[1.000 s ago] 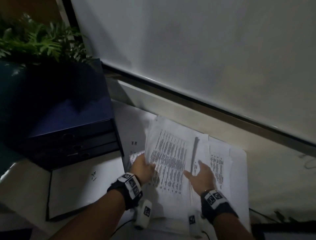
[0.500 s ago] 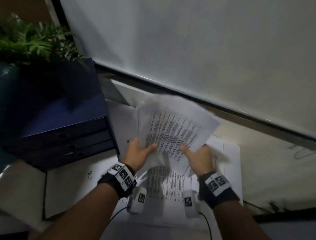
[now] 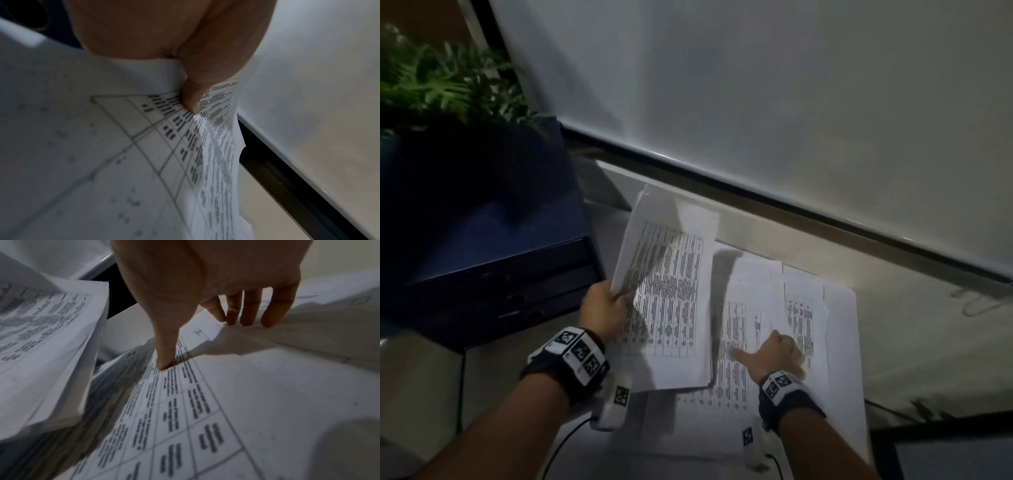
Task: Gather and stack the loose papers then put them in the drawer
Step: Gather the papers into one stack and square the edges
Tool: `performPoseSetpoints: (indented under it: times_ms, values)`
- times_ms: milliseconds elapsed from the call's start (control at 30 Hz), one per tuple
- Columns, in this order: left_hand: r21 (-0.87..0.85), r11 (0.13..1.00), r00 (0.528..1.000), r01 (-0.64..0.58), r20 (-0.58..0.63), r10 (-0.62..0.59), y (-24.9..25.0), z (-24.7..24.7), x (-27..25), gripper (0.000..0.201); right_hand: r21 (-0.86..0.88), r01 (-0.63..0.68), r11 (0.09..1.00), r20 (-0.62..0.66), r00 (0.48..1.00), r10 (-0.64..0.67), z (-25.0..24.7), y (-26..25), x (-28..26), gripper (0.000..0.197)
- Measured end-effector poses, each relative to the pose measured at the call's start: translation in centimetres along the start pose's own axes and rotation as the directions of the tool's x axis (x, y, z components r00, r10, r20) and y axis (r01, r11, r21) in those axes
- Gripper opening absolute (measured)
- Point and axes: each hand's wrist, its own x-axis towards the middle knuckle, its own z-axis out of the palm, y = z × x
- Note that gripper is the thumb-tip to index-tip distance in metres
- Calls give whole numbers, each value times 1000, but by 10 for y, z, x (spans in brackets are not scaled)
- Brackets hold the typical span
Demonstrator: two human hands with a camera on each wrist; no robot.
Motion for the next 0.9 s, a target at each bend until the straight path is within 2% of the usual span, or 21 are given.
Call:
performPoseSetpoints:
  times_ms: [167,300,367,433,467,533,600,733,833,900]
  values:
    - [-36,998,999,44,29,-43,-11,-7,-3,18,-89,-4,996,10,1000,5,11,-15,1,120]
    - [-37,998,997,60,46,-58,-10,-11,-3,21,-57,-43,997,11,999,44,14,-27,1,109]
    - [-49,997,997,56,54,-54,-11,-13,-3,22,3,-61,998,19,998,61,15,-33,-3,93]
    - [-57,996,996,65,63,-61,-13,-15,-3,21,135,-96,986,24,995,94,19,-38,-7,72]
    - [-61,996,995,71,70,-67,-15,-15,-2,19,193,-99,976,19,995,97,22,-39,-8,69]
    - [-59,995,994,86,75,-81,-18,-17,-2,15,242,-73,967,25,997,69,24,-40,-13,77]
    - [-50,993,992,108,69,-104,-19,-20,-1,12,318,-34,948,12,999,32,19,-41,-18,71]
    - [2,991,990,132,51,-132,-14,-23,-5,11,378,119,918,-177,983,-54,-27,-33,-16,38]
    - [44,988,986,149,63,-152,-9,-11,-12,15,382,259,887,-315,939,-138,-82,-26,-19,28]
    - [89,981,981,170,74,-177,-6,3,-17,18,358,341,869,-426,888,-173,-117,-24,-24,27]
